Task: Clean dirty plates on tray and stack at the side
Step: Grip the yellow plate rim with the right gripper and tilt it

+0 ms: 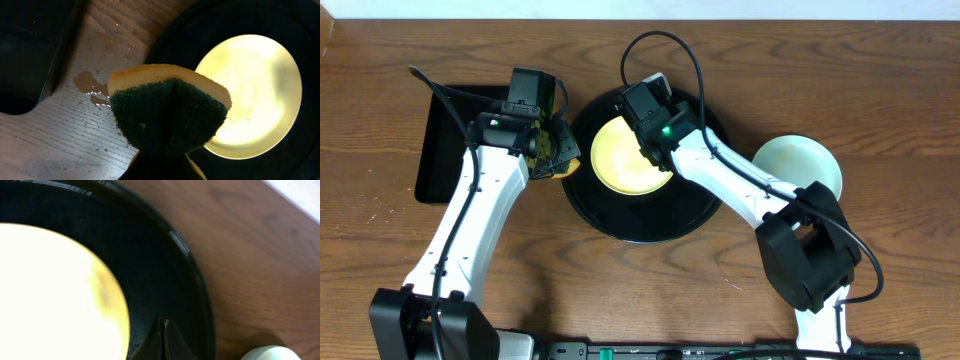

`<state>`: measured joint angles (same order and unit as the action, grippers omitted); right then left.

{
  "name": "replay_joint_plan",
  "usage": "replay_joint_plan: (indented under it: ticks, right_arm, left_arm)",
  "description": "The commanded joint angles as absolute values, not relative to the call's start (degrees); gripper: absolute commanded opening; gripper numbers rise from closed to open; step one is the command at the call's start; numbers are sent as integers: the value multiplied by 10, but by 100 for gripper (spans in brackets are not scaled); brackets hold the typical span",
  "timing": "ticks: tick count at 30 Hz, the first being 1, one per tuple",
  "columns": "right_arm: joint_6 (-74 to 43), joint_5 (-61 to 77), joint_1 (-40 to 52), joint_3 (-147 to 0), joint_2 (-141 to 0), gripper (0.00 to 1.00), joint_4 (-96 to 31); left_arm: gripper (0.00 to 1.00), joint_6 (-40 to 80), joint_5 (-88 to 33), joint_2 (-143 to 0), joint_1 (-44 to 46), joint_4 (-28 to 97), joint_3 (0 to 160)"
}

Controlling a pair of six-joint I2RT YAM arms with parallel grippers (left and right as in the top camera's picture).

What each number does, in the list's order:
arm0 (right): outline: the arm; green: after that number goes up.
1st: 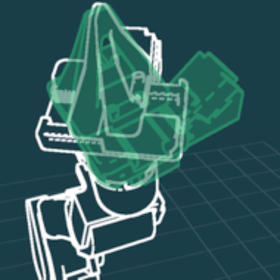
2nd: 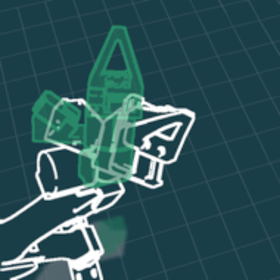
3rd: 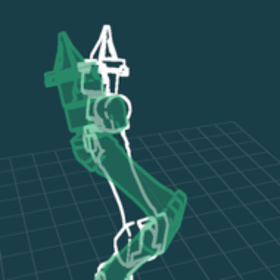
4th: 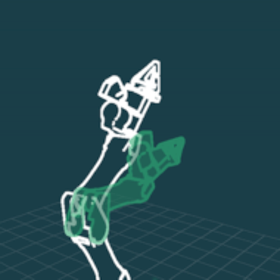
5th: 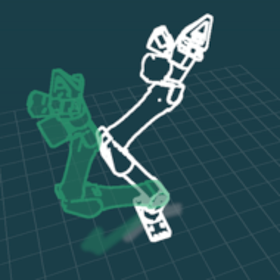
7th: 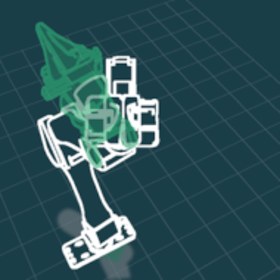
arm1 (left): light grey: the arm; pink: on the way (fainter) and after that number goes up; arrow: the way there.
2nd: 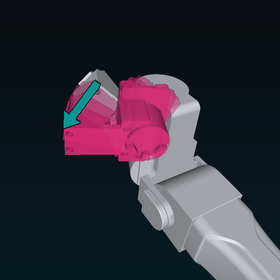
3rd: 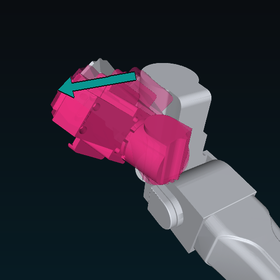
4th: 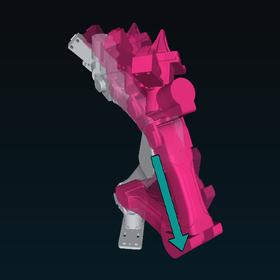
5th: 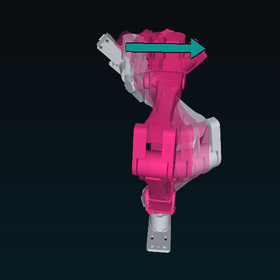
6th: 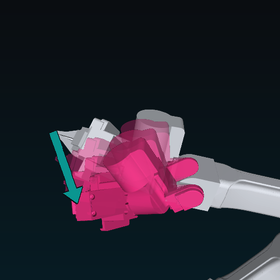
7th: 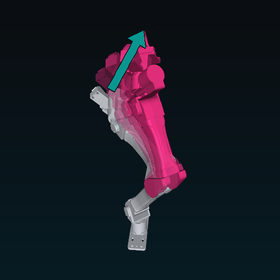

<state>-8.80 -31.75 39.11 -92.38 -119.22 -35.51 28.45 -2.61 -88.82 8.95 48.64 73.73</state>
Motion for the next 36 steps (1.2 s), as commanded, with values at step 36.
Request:
replay_joint_plan:
  ticks: [36]
  right_arm:
    - [-223,144,252,-920,-1268,1,-400]
  left_arm:
    - [9,279,-18,-888,87,486,733]
